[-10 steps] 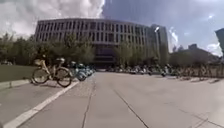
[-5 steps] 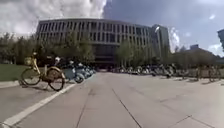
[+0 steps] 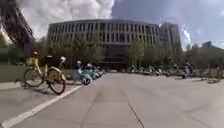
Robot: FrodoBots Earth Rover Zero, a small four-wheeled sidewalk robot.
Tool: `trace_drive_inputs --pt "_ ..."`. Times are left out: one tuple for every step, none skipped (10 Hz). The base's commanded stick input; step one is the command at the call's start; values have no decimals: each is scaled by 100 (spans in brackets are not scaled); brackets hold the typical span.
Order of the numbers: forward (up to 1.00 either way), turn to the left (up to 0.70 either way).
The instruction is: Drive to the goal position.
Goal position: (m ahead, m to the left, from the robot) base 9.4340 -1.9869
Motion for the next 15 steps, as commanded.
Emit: trace_drive_inputs --pt "100 0" --pt "100 0" --pt "100 0" --pt "100 0" --pt "100 -1" --pt "100 -5" --pt "100 -40" --pt "100 -29" --pt "100 0" --pt "100 0" --pt "100 0" --pt "100 0" --pt "100 0" --pt "100 0" --pt "100 0"
